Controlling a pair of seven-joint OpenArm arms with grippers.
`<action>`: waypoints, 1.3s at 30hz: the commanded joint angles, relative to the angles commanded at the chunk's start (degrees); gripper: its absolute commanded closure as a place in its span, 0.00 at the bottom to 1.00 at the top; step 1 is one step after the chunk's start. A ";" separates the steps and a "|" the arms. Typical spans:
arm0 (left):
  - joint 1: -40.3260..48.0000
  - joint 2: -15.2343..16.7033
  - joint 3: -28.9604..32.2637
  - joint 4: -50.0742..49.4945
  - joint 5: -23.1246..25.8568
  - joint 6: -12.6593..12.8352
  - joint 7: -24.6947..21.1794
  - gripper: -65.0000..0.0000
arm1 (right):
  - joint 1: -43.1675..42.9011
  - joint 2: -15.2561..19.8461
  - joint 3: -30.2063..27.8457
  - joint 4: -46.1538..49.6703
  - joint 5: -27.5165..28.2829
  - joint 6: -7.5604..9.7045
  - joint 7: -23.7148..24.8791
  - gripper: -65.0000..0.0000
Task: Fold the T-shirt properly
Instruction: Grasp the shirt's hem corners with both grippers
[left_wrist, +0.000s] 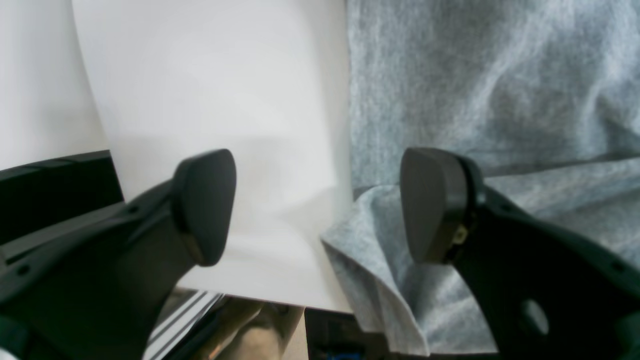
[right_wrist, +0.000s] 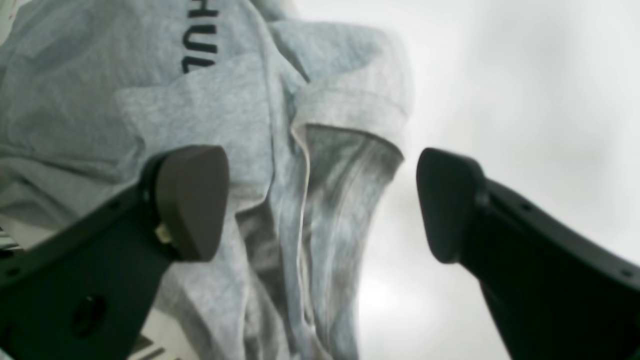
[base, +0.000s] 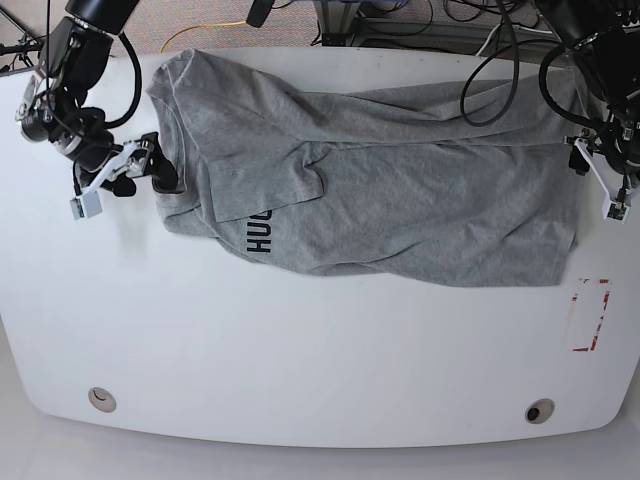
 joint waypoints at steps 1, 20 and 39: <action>0.09 0.00 0.00 0.00 0.00 0.00 0.00 0.28 | 0.70 0.09 -0.18 -1.32 0.00 0.00 0.00 0.15; -0.26 0.18 0.00 -0.18 0.00 0.00 0.00 0.28 | 12.04 -0.70 -6.24 -18.29 -11.78 0.53 5.89 0.15; -12.75 0.09 -2.11 -9.14 1.67 0.00 -0.44 0.18 | 12.22 -0.62 -6.33 -20.92 -12.13 0.09 9.41 1.00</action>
